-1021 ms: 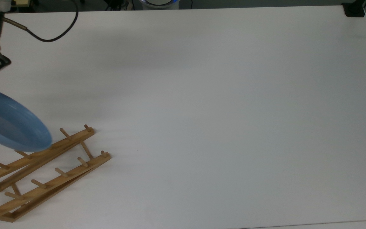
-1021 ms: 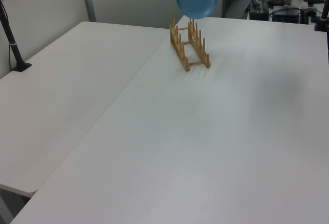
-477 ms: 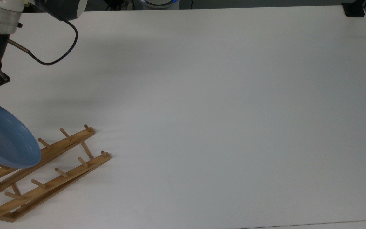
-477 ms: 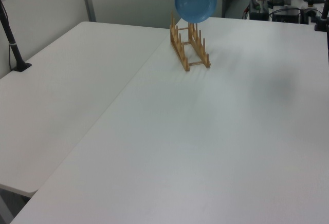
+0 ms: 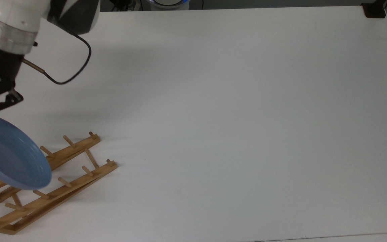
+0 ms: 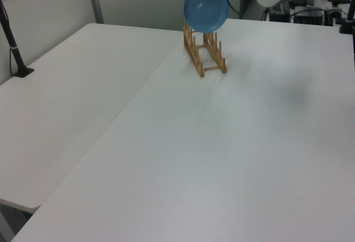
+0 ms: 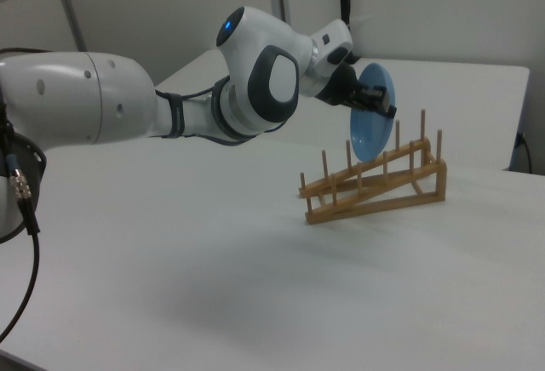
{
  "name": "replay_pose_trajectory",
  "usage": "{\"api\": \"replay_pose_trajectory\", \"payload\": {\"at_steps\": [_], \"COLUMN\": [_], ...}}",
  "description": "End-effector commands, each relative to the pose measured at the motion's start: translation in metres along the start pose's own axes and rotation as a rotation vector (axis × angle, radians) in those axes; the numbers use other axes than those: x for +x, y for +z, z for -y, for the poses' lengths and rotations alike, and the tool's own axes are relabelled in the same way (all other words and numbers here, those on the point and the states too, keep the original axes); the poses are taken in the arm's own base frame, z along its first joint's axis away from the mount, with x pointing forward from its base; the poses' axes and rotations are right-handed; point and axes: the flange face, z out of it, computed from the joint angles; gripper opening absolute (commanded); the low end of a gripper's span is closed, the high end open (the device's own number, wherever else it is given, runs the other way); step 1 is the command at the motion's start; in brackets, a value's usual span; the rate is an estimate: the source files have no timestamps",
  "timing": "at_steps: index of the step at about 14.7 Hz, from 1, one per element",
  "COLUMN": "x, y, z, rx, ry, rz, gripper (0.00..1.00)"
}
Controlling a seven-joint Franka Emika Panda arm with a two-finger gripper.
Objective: Place plate in plate rack
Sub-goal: 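Lower the upright plate between the rack pegs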
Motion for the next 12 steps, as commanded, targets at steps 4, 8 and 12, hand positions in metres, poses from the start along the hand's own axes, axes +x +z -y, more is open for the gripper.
{"api": "replay_pose_trajectory", "payload": {"at_steps": [4,8,12], "x": [0.01,0.006,-0.004], "y": [0.006,0.008,0.014], "z": [0.016,0.031,0.055], "rx": [-0.025,-0.053,-0.067], "ry": [0.017,-0.074,-0.112], "rz": [-0.064,-0.081,-0.086], "gripper": [0.0,0.0,0.07]}}
